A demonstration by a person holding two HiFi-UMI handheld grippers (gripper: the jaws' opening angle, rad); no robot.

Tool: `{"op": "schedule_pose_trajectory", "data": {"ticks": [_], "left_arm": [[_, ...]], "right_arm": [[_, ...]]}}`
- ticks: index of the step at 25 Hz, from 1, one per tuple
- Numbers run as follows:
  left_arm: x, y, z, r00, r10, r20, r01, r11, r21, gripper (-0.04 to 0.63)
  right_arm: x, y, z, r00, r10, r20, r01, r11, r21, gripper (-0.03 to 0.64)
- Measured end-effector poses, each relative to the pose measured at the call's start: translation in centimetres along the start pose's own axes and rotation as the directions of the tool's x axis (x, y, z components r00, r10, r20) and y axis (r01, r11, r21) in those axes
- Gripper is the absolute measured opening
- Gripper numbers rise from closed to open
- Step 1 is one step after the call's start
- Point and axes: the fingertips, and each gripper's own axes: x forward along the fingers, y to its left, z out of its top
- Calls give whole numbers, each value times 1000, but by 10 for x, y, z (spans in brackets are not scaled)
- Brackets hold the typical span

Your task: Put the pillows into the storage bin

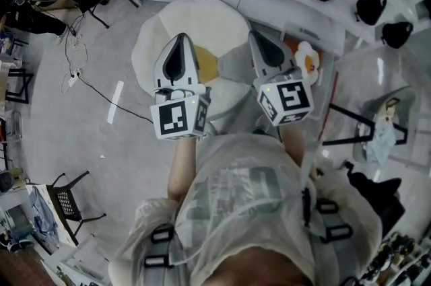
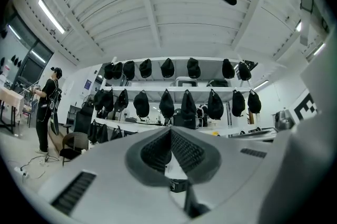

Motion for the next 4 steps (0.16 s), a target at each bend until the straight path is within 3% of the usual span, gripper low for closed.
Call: {"op": "schedule_pose_trajectory", "data": {"ticks": [4], "left_arm": [[-5, 0, -1, 1000, -3, 2, 3, 1000, -5, 6]], "right_arm": [[-5, -1, -1, 1000, -8, 0, 8, 1000, 2, 9]]}}
